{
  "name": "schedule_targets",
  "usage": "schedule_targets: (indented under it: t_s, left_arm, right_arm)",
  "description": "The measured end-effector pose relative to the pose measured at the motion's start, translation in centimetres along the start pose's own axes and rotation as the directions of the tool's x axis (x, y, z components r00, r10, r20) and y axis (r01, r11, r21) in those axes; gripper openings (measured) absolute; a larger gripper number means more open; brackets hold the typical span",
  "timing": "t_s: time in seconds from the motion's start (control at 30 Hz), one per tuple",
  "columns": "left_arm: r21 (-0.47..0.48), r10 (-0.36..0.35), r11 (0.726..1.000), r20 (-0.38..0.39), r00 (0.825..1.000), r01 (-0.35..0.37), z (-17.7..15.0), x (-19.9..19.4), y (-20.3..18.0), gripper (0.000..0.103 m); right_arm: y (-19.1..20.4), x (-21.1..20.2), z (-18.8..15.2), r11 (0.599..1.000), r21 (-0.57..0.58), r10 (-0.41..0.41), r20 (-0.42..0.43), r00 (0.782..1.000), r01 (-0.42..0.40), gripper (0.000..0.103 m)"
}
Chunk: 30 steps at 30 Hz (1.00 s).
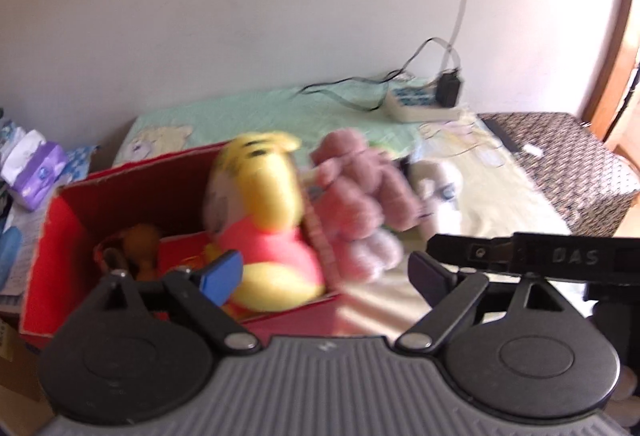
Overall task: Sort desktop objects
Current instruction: 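Open both grippers and withdraw them from the tiger plush, then close both grippers on the brown teddy bear from either side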
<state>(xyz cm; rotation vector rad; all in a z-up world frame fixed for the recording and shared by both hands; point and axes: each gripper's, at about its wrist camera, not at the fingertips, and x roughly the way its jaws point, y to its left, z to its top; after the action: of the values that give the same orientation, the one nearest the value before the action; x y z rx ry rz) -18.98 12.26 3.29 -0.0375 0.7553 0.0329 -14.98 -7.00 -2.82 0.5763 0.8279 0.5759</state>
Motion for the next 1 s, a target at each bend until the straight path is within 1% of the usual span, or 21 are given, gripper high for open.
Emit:
schedule_targets:
  t_s: [0.1,0.17,0.27,0.33,0.37,0.47,0.53,0.6,0.67,0.73,0.77,0.83,0.87,0.9,1.0]
  left_arm:
    - [0.013,-0.049,0.999,0.016,0.999,0.049,0.2,0.4,-2.6,0.091]
    - [0.017,-0.089,0.996,0.014,0.996,0.089,0.2,1.3,-4.5,0.091]
    - [-0.02,-0.154,0.988,-0.019,0.988,0.154,0.1,3.2,-6.7,0.091]
    - [-0.062,-0.175,0.983,-0.056,0.983,0.172,0.2,5.0,-7.8,0.089]
    - [-0.076,-0.172,0.983,-0.071,0.983,0.166,0.3,5.8,-8.2,0.087]
    - [-0.098,-0.131,0.988,-0.093,0.987,0.122,0.6,7.2,-9.1,0.086]
    - [-0.099,-0.1,0.991,-0.083,0.992,0.092,1.1,7.4,-9.1,0.086]
    - [-0.106,-0.092,0.991,-0.074,0.993,0.084,1.5,7.5,-8.6,0.089]
    - [-0.121,-0.078,0.99,-0.075,0.994,0.068,1.7,7.7,-8.2,0.089]
    - [-0.147,-0.081,0.987,-0.084,0.993,0.068,1.9,8.2,-7.7,0.089]
    - [-0.164,-0.088,0.984,-0.087,0.992,0.073,1.9,8.5,-7.5,0.089]
    - [-0.188,-0.077,0.98,-0.083,0.994,0.061,2.0,8.8,-7.1,0.089]
    - [-0.199,-0.069,0.979,-0.081,0.994,0.051,2.1,8.8,-6.9,0.089]
    - [-0.208,-0.067,0.977,-0.081,0.994,0.049,2.1,8.9,-6.7,0.089]
    - [-0.228,-0.065,0.973,-0.086,0.994,0.044,2.0,9.0,-6.2,0.089]
  right_arm:
    - [-2.4,-1.3,0.9,1.0,0.001,-0.026,0.001,1.0,0.026,0.046]
    - [-4.4,-2.2,1.3,0.999,0.024,-0.042,-0.002,0.999,0.042,0.046]
    - [-7.5,-3.2,2.1,0.997,0.059,-0.055,-0.013,0.998,0.056,0.046]
    - [-9.4,-3.7,2.7,0.994,0.076,-0.071,-0.019,0.997,0.072,0.045]
    - [-10.4,-3.9,2.9,0.993,0.087,-0.074,-0.022,0.997,0.076,0.045]
    - [-12.8,-3.9,3.9,0.991,0.121,-0.06,-0.045,0.997,0.065,0.045]
    - [-13.6,-3.5,4.8,0.992,0.122,-0.038,-0.06,0.997,0.045,0.045]
    - [-13.9,-2.3,5.8,0.993,0.115,0.004,-0.078,0.997,0.004,0.045]
    - [-13.8,-0.8,6.8,0.994,0.104,0.053,-0.098,0.994,-0.043,0.045]
    - [-13.2,1.0,7.6,0.993,0.079,0.096,-0.127,0.987,-0.086,0.046]
    - [-12.8,2.1,7.9,0.992,0.066,0.118,-0.146,0.982,-0.109,0.046]
    - [-12.2,4.2,8.3,0.987,0.056,0.156,-0.181,0.971,-0.148,0.047]
    - [-11.9,5.4,8.4,0.985,0.058,0.171,-0.195,0.966,-0.162,0.048]
    - [-11.8,6.5,8.6,0.982,0.06,0.186,-0.204,0.961,-0.177,0.054]
    - [-11.2,9.2,8.9,0.978,0.065,0.206,-0.228,0.952,-0.197,0.059]
